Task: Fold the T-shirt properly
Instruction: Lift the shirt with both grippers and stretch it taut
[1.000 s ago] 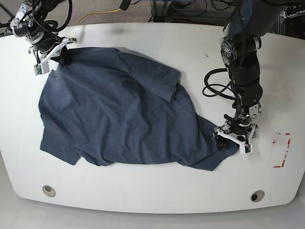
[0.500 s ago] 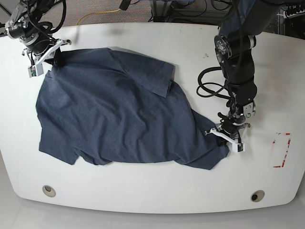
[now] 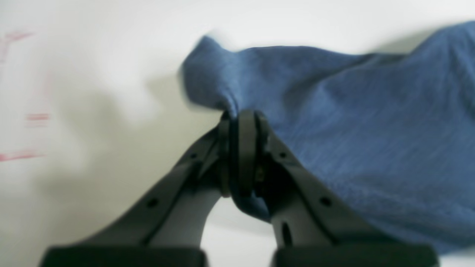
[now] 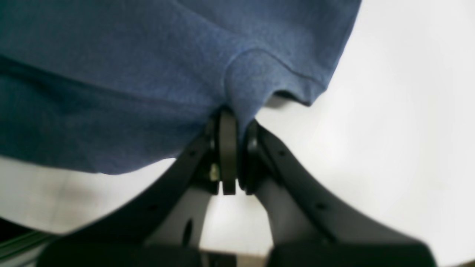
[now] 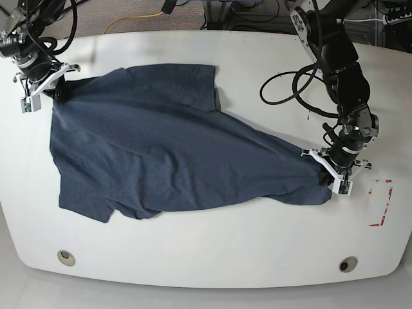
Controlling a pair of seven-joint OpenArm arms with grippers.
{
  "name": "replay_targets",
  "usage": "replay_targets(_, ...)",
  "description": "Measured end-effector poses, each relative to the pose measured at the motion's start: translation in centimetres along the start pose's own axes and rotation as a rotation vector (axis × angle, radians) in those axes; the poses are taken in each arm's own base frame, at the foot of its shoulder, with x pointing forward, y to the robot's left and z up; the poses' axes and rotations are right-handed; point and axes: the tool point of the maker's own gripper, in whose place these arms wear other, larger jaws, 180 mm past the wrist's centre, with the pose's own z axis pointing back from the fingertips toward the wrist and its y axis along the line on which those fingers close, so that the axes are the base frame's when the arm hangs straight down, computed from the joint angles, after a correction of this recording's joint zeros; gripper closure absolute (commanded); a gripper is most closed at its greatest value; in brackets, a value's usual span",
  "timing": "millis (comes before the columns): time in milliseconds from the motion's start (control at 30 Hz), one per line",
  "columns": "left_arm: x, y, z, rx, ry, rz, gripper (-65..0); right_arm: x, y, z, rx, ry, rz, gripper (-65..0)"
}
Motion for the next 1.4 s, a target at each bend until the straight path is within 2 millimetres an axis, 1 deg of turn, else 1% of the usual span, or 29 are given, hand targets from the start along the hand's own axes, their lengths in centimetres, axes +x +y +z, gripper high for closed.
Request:
replay_targets(100, 2.3, 0.5, 1.9, 0.036, -0.036, -0.070, 0.0, 2.4, 0.5, -0.7, 0.027, -0.043, 0.046, 0.0)
replay_targets(167, 4.6, 0.8, 3.3, 0.065, -0.083, -0.120, 0.0, 4.6, 0.8, -0.9, 0.044, -0.086, 0.087, 0.0)
replay_targets(233, 6.1, 0.8, 4.3, 0.086, -0.106, -0.160, 0.0, 6.0, 0.5, -1.0, 0.035, -0.106, 0.114, 0.0)
replay_targets(300, 8.2, 0.3, 5.3, 0.095, -0.159, -0.197, 0.0, 8.3, 0.3, -1.1, 0.026, -0.148, 0.139, 0.0)
replay_targets(333, 8.7, 0.1, 5.5, 0.098, -0.164, -0.213, 0.0, 9.3, 0.3, -1.2, 0.025, -0.168, 0.148, 0.0)
replay_targets(433, 11.4, -1.0, 6.4, 0.098, -0.216, -0.268, 0.0, 12.5, 0.5, -1.5, 0.046, -0.232, 0.179, 0.0)
replay_targets(533, 14.8, -1.1, 7.7, 0.118, -0.306, -0.297, 0.0, 15.4, 0.3, -2.0, 0.059, -0.267, 0.209, 0.0)
replay_targets(567, 15.7, -0.9, 8.0, 0.130, -0.325, -0.304, 0.0, 16.1, 0.1, -2.2, 0.060, -0.268, 0.216, 0.0)
replay_targets(633, 18.0, -0.2, 8.8, 0.166, -0.364, -0.320, 0.0, 17.9, -0.4, -2.6, 0.060, -0.274, 0.230, 0.0)
replay_targets(700, 19.2, 1.0, 9.0, 0.216, -0.339, -0.346, 0.0, 19.7, -0.6, -3.0, 0.075, -0.284, 0.242, 0.0)
replay_targets(800, 21.9, 2.7, 9.9, 0.288, -0.362, -0.352, 0.0, 22.7, -0.5, -3.3, 0.087, -0.303, 0.273, 0.0)
replay_targets(867, 24.3, 3.6, 10.9, 0.321, -0.406, -0.349, 0.0, 25.1, -0.3, -2.9, 0.104, -0.334, 0.300, 0.0)
replay_targets(933, 26.1, 4.1, 11.6, 0.347, -0.431, -0.345, 0.0, 27.1, -0.9, -2.7, 0.091, -0.341, 0.316, 0.0)
replay_targets(967, 27.4, 4.3, 12.2, 0.364, -0.458, -0.347, 0.0, 28.5, -1.0, -2.5, 0.087, -0.352, 0.323, 0.0)
replay_targets(1000, 28.7, 4.7, 12.8, 0.389, -0.478, -0.352, 0.0, 29.9, -0.9, -2.3, 0.084, -0.359, 0.339, 0.0)
replay_targets(1100, 31.8, 5.6, 14.7, 0.439, -0.524, -0.342, 0.0, 33.3, -0.3, -1.3, 0.084, -0.382, 0.399, 0.0)
replay_targets(1133, 32.8, 6.0, 15.4, 0.457, -0.536, -0.332, 0.0, 34.7, 0.1, -0.6, 0.092, -0.408, 0.412, 0.0)
replay_targets(1233, 35.4, 7.4, 17.7, 0.520, -0.547, -0.298, 0.0, 38.0, 0.5, 1.4, 0.075, -0.451, 0.466, 0.0)
replay_targets(1333, 38.5, 8.1, 20.5, 0.556, -0.616, -0.270, 0.0, 41.2, 0.3, 4.1, 0.039, -0.505, 0.502, 0.0)
replay_targets(1400, 40.6, 8.2, 22.5, 0.579, -0.673, -0.281, 0.0, 43.6, 0.4, 6.4, 0.009, -0.541, 0.535, 0.0)
